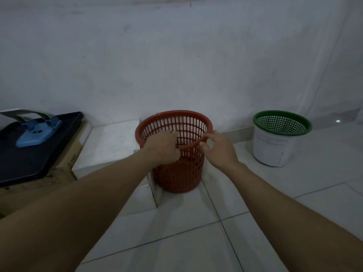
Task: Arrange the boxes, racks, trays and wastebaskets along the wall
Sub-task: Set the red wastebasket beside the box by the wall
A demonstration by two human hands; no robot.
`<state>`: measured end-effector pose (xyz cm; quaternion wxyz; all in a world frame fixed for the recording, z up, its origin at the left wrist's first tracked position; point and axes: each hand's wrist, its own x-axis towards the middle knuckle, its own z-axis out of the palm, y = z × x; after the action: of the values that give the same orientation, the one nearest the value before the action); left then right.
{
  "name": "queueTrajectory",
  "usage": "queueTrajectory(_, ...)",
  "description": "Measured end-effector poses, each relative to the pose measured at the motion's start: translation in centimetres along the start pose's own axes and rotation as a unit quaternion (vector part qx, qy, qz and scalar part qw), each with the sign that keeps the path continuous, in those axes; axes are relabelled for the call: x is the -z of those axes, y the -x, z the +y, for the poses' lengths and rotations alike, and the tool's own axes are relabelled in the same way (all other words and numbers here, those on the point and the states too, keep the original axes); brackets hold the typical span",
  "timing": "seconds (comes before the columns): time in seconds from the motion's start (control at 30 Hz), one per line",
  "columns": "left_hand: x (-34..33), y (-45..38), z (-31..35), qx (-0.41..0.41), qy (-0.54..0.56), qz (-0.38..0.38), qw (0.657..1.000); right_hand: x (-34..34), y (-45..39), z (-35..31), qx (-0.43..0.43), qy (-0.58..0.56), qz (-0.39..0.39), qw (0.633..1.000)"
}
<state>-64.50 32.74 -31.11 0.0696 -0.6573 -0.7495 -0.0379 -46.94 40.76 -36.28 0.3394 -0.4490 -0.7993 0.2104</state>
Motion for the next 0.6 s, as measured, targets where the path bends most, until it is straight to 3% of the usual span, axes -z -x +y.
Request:
queueTrajectory(0.07, 1.1, -0.9, 2.4, -0.032, 0.005, 0.057, 0.998, 2.0, -0.1, 1.0, -0.048, 0.009, 0.026, 0.998)
queueTrajectory(0.2, 2.0, -5.0, 7.9, -0.086, 0.018, 0.100, 0.991, 6.0, -0.2, 4.6, -0.097, 0.053, 0.042, 0.993)
queueTrajectory(0.37, 0.3, -9.9, 12.9, -0.136, -0.003, 0.058, 0.989, 9.4, -1.1, 9.8, -0.139, 0.064, 0.075, 0.985)
queueTrajectory(0.6, -6.1, -19.4, 18.6, -0.167, 0.080, -0.037, 0.982, 12.4, -5.1, 17.0, -0.159, 0.132, 0.051, 0.977)
